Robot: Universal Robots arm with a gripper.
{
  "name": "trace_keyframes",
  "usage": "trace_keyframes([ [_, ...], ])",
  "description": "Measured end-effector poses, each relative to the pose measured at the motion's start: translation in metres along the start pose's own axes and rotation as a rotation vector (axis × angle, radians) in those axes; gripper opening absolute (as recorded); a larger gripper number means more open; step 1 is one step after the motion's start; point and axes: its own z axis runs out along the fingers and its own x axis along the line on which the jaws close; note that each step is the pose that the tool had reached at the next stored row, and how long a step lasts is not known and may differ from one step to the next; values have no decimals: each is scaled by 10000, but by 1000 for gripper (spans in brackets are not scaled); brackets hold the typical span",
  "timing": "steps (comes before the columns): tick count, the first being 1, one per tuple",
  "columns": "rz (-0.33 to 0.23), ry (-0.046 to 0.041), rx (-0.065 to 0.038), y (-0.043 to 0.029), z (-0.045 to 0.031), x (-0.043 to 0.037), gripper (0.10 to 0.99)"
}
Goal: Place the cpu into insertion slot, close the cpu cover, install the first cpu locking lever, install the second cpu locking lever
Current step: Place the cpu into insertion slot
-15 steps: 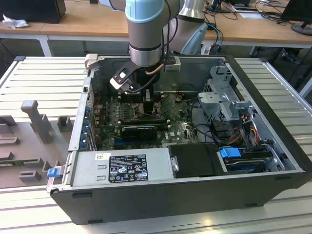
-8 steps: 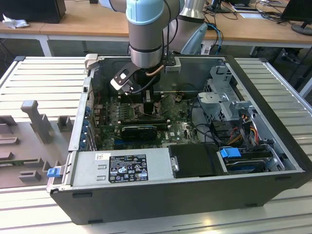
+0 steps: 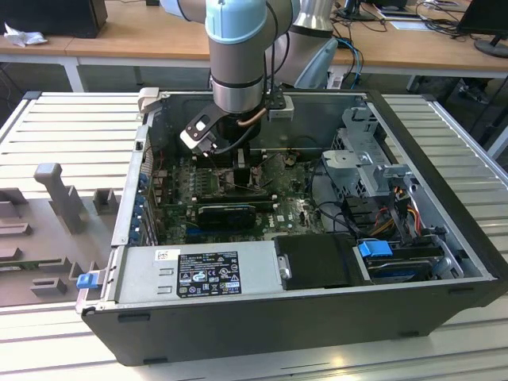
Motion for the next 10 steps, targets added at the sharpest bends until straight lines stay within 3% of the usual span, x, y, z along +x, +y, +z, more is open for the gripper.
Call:
trace_keyframes([
  [2, 0, 0, 0, 0, 0, 0, 545],
  [3, 0, 0, 0, 0, 0, 0, 608],
  [10, 0, 0, 0, 2, -38, 0, 608],
])
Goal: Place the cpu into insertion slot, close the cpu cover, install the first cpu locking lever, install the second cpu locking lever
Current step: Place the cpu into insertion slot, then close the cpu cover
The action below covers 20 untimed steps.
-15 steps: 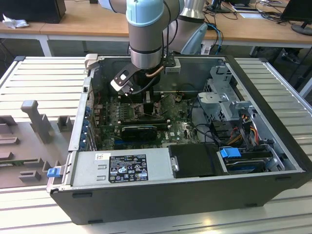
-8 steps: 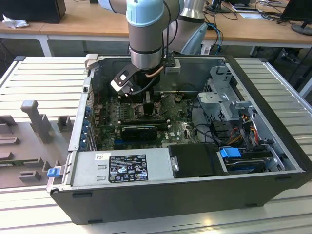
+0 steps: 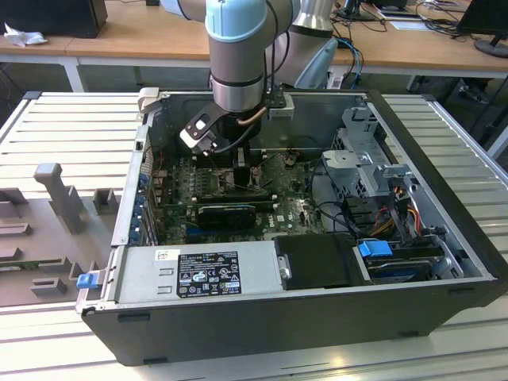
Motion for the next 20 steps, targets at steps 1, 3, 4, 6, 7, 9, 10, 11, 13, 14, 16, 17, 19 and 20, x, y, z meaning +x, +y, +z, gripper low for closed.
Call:
trace_keyframes([
  [1, 0, 0, 0, 2, -25, 1, 596],
  [3, 0, 1, 0, 3, -46, 1, 529],
  [4, 0, 1, 1, 4, -56, 1, 463],
  [6, 3, 1, 1, 5, -66, 2, 341],
  [7, 5, -1, 1, 5, -70, 2, 282],
  [9, 8, -5, 3, 5, -82, 2, 161],
  [10, 9, -5, 2, 6, -88, 2, 106],
  [11, 10, -5, 2, 6, -91, 2, 106],
  [13, 10, -6, 3, 7, -102, 2, 106],
  [14, 11, -6, 4, 7, -110, 3, 106],
  [16, 12, -5, 4, 8, -128, 3, 106],
  [17, 12, -5, 4, 9, -137, 3, 106],
  [19, 12, -4, 3, 10, -159, 4, 106],
  [20, 13, -3, 2, 10, -158, 4, 106],
])
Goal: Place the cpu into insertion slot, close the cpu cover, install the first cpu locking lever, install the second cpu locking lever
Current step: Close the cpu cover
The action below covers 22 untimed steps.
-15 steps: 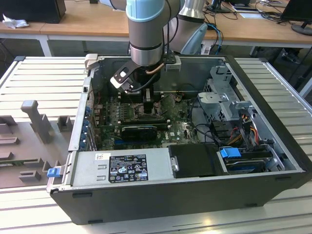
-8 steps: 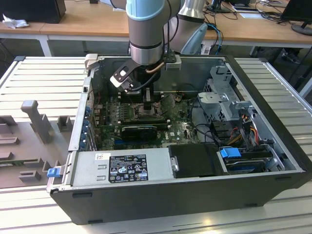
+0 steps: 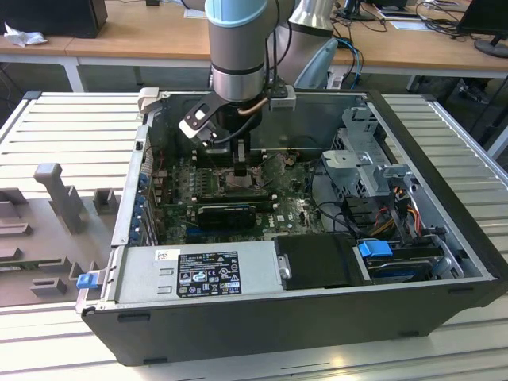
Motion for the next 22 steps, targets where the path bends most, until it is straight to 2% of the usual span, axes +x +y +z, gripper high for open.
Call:
trace_keyframes([
  [4, 0, -2, 2, 21, 0, -10, 106],
  [6, 1, -2, 2, 77, 5, -15, 106],
  [8, -1, -2, 1, 82, -66, -12, 106],
  [12, 0, -4, 1, 117, -68, -12, 106],
  [16, 0, -4, 2, 122, -130, -10, 106],
  [19, -1, -1, 1, 127, -133, -9, 106],
  [22, -1, -3, 2, 166, -132, -9, 106],
])
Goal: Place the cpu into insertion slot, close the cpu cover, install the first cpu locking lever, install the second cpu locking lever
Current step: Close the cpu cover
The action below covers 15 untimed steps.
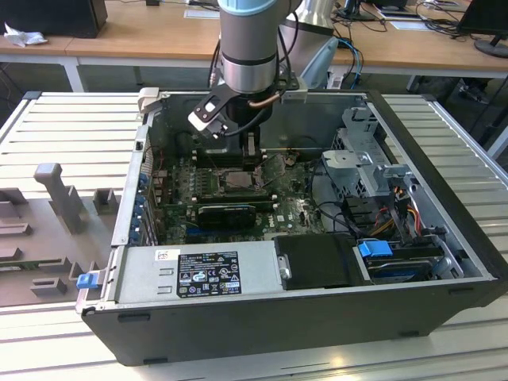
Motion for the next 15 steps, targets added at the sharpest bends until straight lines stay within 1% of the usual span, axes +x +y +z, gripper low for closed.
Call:
trace_keyframes([
  [8, 0, 2, -2, 7, -40, 2, 106],
  [10, 0, 0, 0, 28, -41, 2, 106],
  [12, 1, -1, 0, 32, -44, 3, 106],
  [15, 0, -1, 0, 35, -87, 5, 106],
])
